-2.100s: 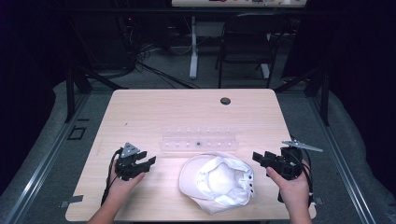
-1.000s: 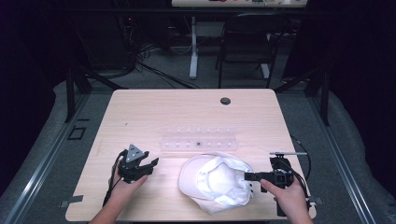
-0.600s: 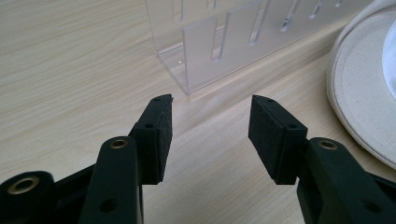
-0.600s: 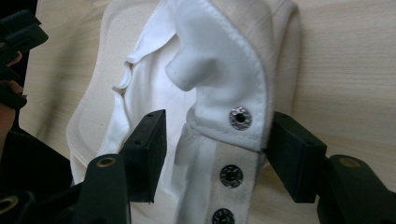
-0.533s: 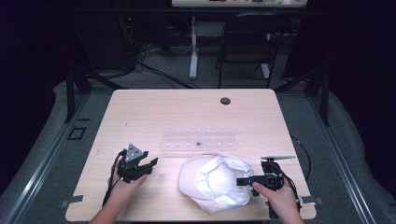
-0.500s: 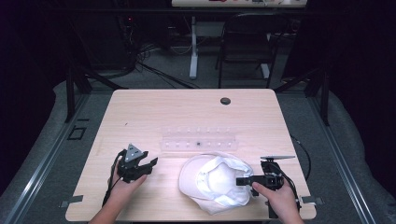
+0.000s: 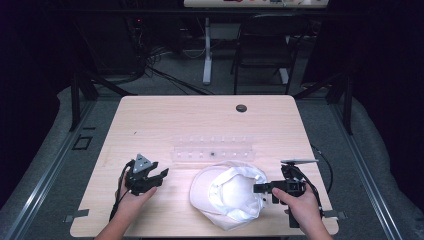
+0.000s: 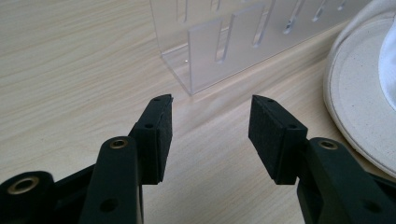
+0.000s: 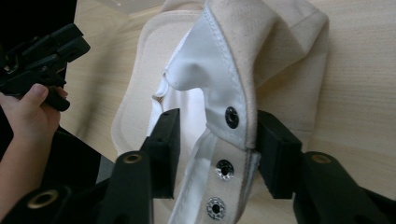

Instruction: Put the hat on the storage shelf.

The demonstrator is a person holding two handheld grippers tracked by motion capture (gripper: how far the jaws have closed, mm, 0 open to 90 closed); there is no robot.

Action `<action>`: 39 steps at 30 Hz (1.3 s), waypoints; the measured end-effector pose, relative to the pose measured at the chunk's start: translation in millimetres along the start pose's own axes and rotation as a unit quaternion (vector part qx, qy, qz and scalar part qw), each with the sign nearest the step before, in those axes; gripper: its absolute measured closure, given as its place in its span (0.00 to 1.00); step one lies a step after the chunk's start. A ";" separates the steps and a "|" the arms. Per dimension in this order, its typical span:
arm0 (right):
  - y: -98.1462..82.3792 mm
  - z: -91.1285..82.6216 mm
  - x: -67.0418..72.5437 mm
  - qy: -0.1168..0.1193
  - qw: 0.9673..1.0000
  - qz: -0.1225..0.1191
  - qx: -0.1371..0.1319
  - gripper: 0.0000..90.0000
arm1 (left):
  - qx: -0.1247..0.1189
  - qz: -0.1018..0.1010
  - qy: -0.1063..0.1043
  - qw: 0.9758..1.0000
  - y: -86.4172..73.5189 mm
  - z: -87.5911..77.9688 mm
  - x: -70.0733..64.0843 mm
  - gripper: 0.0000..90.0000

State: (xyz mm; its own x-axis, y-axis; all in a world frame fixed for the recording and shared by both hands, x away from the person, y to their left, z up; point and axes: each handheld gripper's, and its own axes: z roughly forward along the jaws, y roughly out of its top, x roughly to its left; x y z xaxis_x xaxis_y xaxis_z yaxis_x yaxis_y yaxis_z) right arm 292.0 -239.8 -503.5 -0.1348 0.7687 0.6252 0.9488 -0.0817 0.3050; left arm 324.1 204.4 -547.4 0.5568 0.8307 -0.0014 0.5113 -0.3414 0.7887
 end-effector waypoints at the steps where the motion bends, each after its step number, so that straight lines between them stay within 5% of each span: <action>1: 1.4 0.0 0.1 -0.003 1.000 -0.004 0.005 0.71 | 0.000 0.000 0.000 1.000 0.0 0.0 0.1 0.56; 11: 13.0 0.6 7.1 -0.024 0.999 -0.025 0.031 0.91 | 0.001 0.000 0.003 1.000 -0.1 -0.3 2.0 0.56; 23: 30.1 -5.3 29.1 -0.099 0.992 -0.058 0.043 0.93 | -0.003 -0.002 0.006 1.000 -0.2 -0.8 2.9 0.56; 39: 59.1 -26.1 54.7 -0.116 0.991 -0.052 0.038 0.93 | -0.001 -0.001 0.005 1.000 -0.1 -0.9 3.6 0.56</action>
State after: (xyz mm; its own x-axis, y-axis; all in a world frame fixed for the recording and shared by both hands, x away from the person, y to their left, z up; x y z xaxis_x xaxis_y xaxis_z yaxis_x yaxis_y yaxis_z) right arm 333.3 -219.1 -432.5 -0.1730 0.8961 0.4087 0.9532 0.0479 0.2985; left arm 325.4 207.8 -546.9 0.5489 0.8359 0.0042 0.5110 -0.3395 0.7897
